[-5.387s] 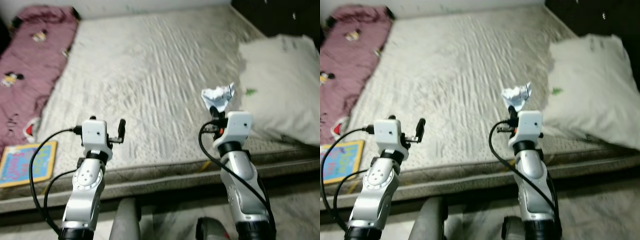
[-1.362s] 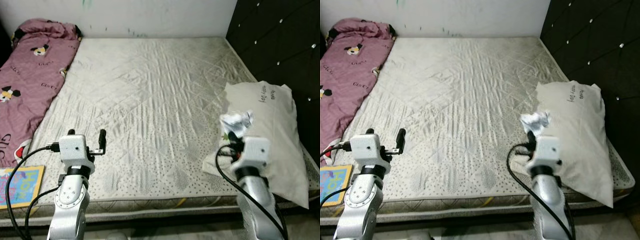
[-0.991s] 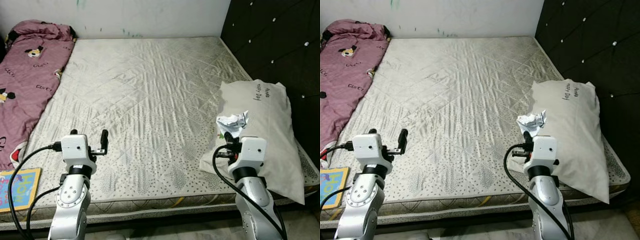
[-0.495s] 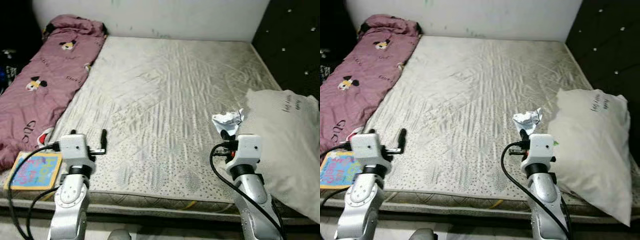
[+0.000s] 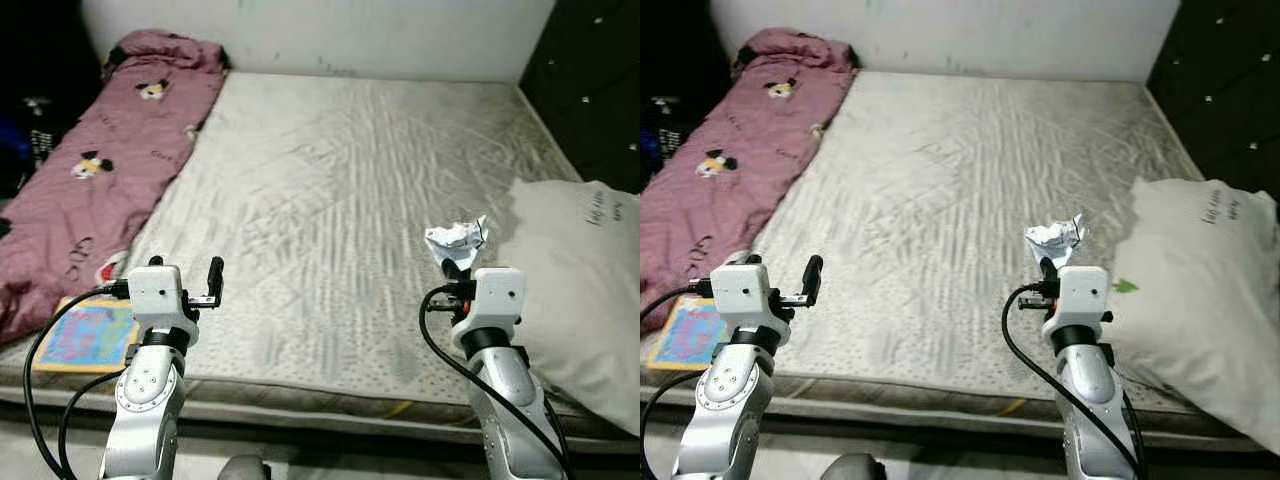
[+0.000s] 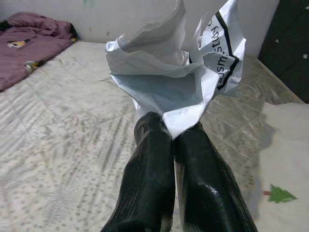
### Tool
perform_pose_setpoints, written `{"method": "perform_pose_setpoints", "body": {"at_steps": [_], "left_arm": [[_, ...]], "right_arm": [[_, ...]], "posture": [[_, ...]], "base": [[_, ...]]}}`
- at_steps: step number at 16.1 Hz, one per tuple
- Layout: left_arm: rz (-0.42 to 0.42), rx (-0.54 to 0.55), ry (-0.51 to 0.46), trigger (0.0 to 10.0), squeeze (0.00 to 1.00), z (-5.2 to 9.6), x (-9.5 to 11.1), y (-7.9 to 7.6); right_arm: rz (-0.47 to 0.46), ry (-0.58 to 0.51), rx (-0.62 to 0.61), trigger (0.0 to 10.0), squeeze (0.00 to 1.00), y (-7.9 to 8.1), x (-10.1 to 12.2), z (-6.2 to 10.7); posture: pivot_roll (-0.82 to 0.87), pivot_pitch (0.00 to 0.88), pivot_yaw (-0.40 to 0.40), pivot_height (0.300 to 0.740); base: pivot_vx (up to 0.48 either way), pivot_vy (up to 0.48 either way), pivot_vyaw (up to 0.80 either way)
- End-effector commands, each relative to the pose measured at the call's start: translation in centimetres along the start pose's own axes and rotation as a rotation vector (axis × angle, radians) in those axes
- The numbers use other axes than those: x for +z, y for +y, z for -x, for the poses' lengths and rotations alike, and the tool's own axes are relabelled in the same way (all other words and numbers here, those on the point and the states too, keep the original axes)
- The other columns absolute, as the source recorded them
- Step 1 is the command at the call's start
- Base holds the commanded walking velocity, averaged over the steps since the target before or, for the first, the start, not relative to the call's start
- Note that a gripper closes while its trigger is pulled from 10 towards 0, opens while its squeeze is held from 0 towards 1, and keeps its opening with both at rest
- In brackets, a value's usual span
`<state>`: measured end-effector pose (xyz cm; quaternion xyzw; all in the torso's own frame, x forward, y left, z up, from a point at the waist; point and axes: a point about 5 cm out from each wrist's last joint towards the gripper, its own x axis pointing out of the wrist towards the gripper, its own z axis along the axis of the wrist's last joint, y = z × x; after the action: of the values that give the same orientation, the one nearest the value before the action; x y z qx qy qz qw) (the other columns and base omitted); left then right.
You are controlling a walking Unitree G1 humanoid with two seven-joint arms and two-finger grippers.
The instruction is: Clean up the room
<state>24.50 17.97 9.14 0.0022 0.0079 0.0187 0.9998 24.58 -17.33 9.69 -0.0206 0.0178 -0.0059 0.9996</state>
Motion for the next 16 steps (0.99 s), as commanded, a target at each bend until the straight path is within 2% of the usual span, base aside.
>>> {"method": "perform_pose_setpoints", "body": {"at_steps": [1,16], "left_arm": [[-0.005,-0.004,0.001,10.0,0.0,-0.24,0.1,0.06],[0.001,0.002,-0.002,10.0,0.0,-0.62,0.14,-0.11]], "right_arm": [[-0.001,0.0,0.012,10.0,0.0,0.28,0.03,-0.23],[0.001,0.009,0.021,10.0,0.0,0.49,-0.01,-0.76]], "posture": [[0.04,0.0,0.002,0.74],[0.04,0.0,0.0,0.74]], "base": [[0.0,0.48,0.0],[0.0,0.48,0.0]]}}
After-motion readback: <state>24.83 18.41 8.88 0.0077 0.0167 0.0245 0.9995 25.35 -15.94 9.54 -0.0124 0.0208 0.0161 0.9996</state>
